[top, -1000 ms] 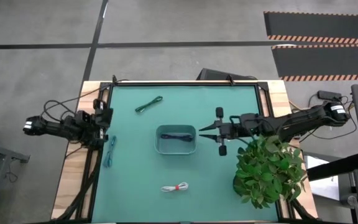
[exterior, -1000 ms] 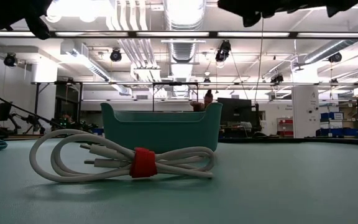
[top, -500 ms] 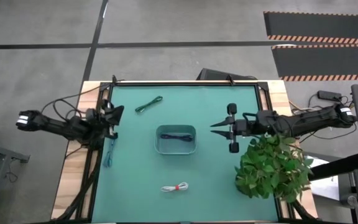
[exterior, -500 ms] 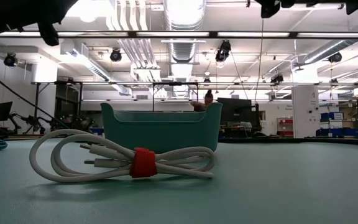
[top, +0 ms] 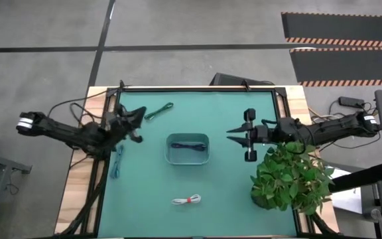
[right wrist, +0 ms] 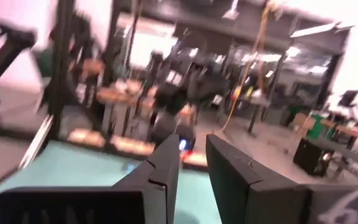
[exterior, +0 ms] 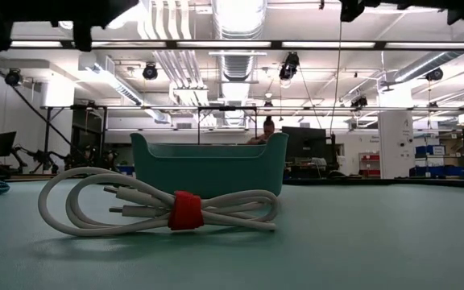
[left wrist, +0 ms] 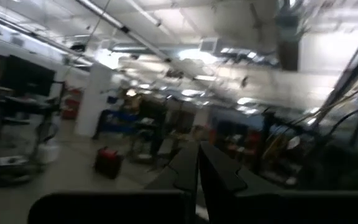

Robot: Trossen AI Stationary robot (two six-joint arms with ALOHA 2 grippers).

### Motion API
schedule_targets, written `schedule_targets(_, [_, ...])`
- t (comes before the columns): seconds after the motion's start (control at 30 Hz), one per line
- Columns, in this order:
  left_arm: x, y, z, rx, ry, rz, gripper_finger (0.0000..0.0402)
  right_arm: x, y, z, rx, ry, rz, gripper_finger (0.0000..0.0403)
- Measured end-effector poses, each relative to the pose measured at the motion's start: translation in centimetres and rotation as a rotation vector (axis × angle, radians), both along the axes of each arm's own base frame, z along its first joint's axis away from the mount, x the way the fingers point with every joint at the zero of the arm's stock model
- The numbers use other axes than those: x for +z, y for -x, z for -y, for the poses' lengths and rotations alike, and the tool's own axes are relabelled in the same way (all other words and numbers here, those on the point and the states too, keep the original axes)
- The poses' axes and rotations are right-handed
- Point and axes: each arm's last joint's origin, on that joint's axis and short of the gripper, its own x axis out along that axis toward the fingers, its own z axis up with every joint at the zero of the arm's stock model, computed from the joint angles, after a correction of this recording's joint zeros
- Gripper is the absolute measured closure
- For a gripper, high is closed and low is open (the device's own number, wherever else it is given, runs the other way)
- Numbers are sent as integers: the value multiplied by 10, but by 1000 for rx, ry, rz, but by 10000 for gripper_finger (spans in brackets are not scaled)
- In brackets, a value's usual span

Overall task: Pick and place USB-C Cables
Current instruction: Put the green charger cable into the green bin

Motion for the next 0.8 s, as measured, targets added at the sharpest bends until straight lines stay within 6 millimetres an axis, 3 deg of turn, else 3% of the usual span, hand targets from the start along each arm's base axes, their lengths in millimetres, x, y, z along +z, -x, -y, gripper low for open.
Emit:
schedule_targets(0.13, [4, -18, 2, 56, -49, -96, 401, -12, 2, 15, -138, -63, 52, 330])
schedule_targets(0.37, [10, -29, 3, 103, -70, -132, 401, -30, 10, 37, -273, -190, 69, 330])
schedule_targets(0.63, [6, -30, 1, 151, -50, -180, 401, -46, 17, 46, -562, -218, 41, 330])
schedule_targets(0.8, [3, -44, 0, 184, 9, -302, 401, -47, 19, 50, -700, -190, 24, 330])
